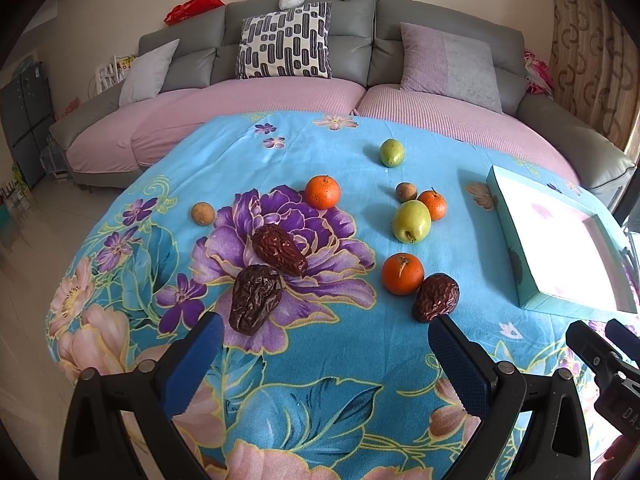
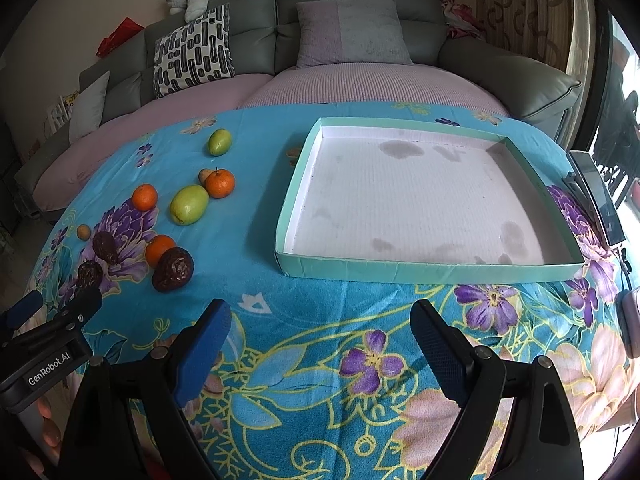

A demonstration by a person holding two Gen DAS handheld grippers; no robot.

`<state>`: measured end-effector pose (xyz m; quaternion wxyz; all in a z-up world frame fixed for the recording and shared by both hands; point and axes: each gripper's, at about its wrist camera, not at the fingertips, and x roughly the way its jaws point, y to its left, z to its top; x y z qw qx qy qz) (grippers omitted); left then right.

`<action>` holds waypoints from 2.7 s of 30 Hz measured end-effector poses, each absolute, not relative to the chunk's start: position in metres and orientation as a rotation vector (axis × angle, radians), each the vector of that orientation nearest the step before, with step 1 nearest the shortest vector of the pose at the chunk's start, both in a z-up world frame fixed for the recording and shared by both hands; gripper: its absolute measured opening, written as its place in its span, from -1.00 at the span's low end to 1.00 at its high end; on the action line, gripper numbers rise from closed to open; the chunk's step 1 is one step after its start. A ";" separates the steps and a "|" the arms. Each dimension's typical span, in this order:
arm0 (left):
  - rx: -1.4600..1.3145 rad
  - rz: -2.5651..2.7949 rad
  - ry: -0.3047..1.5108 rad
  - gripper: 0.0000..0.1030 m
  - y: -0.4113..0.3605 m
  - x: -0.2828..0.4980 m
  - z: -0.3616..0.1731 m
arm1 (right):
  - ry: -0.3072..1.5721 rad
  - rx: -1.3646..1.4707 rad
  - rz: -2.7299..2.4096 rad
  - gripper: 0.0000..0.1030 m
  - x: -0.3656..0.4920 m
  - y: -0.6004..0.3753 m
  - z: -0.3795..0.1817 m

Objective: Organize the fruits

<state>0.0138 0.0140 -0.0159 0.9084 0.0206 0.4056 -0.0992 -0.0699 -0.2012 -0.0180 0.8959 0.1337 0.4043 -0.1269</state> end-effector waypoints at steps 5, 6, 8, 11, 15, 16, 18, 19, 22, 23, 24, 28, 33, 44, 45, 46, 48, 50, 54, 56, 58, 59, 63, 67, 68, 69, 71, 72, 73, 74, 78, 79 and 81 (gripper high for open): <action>-0.048 -0.209 0.847 1.00 0.037 0.042 -0.006 | 0.829 0.289 -0.188 0.78 -0.063 -0.202 -0.011; -0.060 -0.210 0.850 1.00 0.042 0.048 -0.004 | 0.828 0.284 -0.178 0.78 -0.059 -0.201 -0.010; -0.083 -0.214 0.835 1.00 0.053 0.058 -0.001 | 0.826 0.278 -0.153 0.78 -0.051 -0.199 -0.007; -0.109 -0.225 0.825 1.00 0.065 0.068 0.000 | 0.825 0.244 -0.110 0.78 -0.035 -0.190 -0.003; -0.112 -0.219 0.856 1.00 0.071 0.079 -0.009 | 0.844 0.173 -0.043 0.78 -0.012 -0.170 -0.006; -0.112 -0.218 0.872 1.00 0.070 0.082 -0.013 | 0.853 0.158 -0.027 0.78 -0.007 -0.164 -0.008; -0.123 -0.220 0.883 1.00 0.070 0.087 -0.020 | 0.872 0.137 0.004 0.78 0.002 -0.154 -0.014; -0.124 -0.220 0.894 1.00 0.069 0.089 -0.023 | 0.883 0.129 0.019 0.78 0.007 -0.149 -0.017; -0.115 -0.220 0.940 0.97 0.064 0.093 -0.035 | 0.916 0.107 0.053 0.78 0.018 -0.138 -0.029; -0.115 -0.217 0.953 0.94 0.063 0.093 -0.039 | 0.928 0.101 0.063 0.77 0.021 -0.134 -0.033; -0.119 -0.220 0.964 0.92 0.063 0.093 -0.043 | 0.936 0.096 0.073 0.76 0.024 -0.131 -0.035; -0.143 -0.215 1.024 0.62 0.064 0.093 -0.057 | 0.960 0.069 0.116 0.64 0.033 -0.120 -0.045; -0.153 -0.208 1.049 0.29 0.066 0.090 -0.063 | 0.981 0.056 0.147 0.34 0.040 -0.114 -0.054; -0.168 -0.216 1.060 -0.21 0.066 0.086 -0.062 | 0.983 0.063 0.186 -0.09 0.042 -0.109 -0.057; -0.174 -0.221 1.055 -0.21 0.067 0.084 -0.059 | 0.981 0.070 0.187 -0.09 0.042 -0.110 -0.057; -0.176 -0.225 1.049 -0.21 0.067 0.083 -0.056 | 0.978 0.077 0.188 -0.09 0.041 -0.111 -0.056; -0.174 -0.232 1.029 -0.21 0.065 0.081 -0.048 | 0.965 0.090 0.188 -0.09 0.040 -0.114 -0.053; -0.178 -0.243 1.006 -0.21 0.064 0.080 -0.037 | 0.945 0.102 0.179 -0.09 0.037 -0.119 -0.048; -0.172 -0.261 0.945 -0.21 0.054 0.083 -0.011 | 0.901 0.138 0.132 -0.09 0.034 -0.136 -0.031; -0.167 -0.274 0.923 -0.22 0.046 0.086 0.000 | 0.872 0.157 0.090 -0.09 0.033 -0.149 -0.020; -0.148 -0.294 0.910 -0.21 0.033 0.088 0.009 | 0.847 0.185 0.050 -0.09 0.033 -0.164 -0.009; -0.137 -0.305 0.903 -0.21 0.027 0.090 0.013 | 0.832 0.201 0.030 -0.09 0.034 -0.173 -0.004; -0.085 -0.358 0.897 -0.21 -0.008 0.094 0.022 | 0.796 0.234 -0.056 -0.09 0.037 -0.208 0.011; -0.035 -0.412 0.890 -0.21 -0.051 0.101 0.029 | 0.794 0.279 -0.153 -0.09 0.037 -0.248 0.013; -0.022 -0.425 0.889 -0.21 -0.062 0.103 0.030 | 0.796 0.291 -0.178 -0.09 0.037 -0.260 0.012; -0.007 -0.439 0.888 -0.21 -0.074 0.104 0.031 | 0.799 0.303 -0.203 -0.09 0.037 -0.271 0.011; 0.020 -0.468 0.886 -0.22 -0.097 0.103 0.032 | 0.806 0.326 -0.246 -0.09 0.034 -0.295 0.007; 0.033 -0.484 0.884 -0.22 -0.108 0.103 0.032 | 0.809 0.338 -0.274 -0.09 0.032 -0.307 0.006; 0.045 -0.498 0.882 -0.21 -0.119 0.102 0.032 | 0.812 0.347 -0.304 -0.09 0.029 -0.319 0.005; 0.057 -0.512 0.881 -0.22 -0.129 0.101 0.032 | 0.812 0.354 -0.338 -0.09 0.023 -0.330 0.003; 0.105 -0.567 0.877 -0.22 -0.169 0.096 0.029 | 0.808 0.413 -0.450 -0.09 0.001 -0.374 -0.005; 0.115 -0.580 0.876 -0.21 -0.179 0.094 0.029 | 0.810 0.422 -0.478 -0.09 -0.005 -0.383 -0.007; 0.133 -0.606 0.871 -0.21 -0.197 0.090 0.027 | 0.826 0.427 -0.540 -0.09 -0.017 -0.399 -0.012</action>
